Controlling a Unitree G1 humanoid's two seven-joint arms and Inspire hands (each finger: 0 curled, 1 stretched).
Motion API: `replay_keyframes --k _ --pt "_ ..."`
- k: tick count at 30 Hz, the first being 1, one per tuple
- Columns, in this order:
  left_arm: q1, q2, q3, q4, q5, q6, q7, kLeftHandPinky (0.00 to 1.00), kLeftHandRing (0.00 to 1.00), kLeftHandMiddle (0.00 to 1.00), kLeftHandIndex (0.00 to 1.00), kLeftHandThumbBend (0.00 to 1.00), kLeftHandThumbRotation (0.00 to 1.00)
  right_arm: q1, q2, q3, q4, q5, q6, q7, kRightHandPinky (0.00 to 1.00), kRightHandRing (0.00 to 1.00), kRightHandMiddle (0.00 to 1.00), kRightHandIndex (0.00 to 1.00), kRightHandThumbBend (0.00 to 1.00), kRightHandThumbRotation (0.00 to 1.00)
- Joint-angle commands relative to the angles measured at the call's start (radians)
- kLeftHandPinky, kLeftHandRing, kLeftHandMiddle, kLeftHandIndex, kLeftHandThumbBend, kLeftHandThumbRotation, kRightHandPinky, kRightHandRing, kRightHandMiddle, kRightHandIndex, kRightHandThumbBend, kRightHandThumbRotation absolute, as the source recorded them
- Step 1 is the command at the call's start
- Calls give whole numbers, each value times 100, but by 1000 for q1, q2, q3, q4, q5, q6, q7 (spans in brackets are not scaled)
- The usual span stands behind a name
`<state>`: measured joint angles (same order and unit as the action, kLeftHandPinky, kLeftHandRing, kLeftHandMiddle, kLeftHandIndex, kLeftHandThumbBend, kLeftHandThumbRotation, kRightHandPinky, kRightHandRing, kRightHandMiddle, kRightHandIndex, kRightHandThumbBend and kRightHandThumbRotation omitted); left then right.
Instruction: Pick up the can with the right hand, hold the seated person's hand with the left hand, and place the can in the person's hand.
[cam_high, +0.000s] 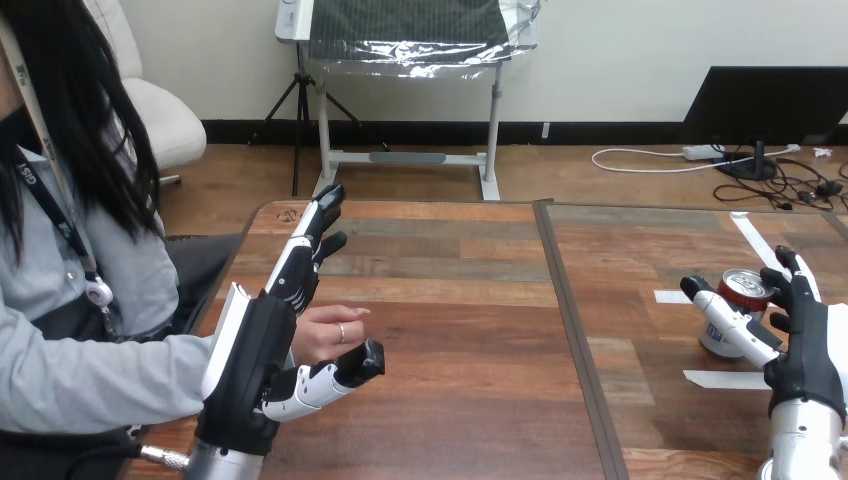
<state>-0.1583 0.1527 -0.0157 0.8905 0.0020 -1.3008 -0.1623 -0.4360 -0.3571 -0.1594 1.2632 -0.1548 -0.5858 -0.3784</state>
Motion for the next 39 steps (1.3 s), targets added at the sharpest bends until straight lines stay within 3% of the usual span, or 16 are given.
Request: replay_keyframes --k 1,3,12,39 --pt "-31 12 7 -43 -20 3 -9 92 97 99 95 100 71 -60 -6 0 14 9 22 18 86 89 88 94 100 50" --pt "-32 12 7 -42 -24 0 -13 92 97 99 95 100 71 -61 -9 9 15 -4 28 1 85 88 87 93 100 50" --pt "-29 11 3 -45 -48 8 -35 93 97 99 94 100 70 -65 -9 2 20 4 34 17 84 87 87 93 99 50" --pt "-32 8 19 -40 -21 5 -22 92 97 99 95 100 71 -75 -5 -9 15 19 29 27 87 88 87 93 98 49"
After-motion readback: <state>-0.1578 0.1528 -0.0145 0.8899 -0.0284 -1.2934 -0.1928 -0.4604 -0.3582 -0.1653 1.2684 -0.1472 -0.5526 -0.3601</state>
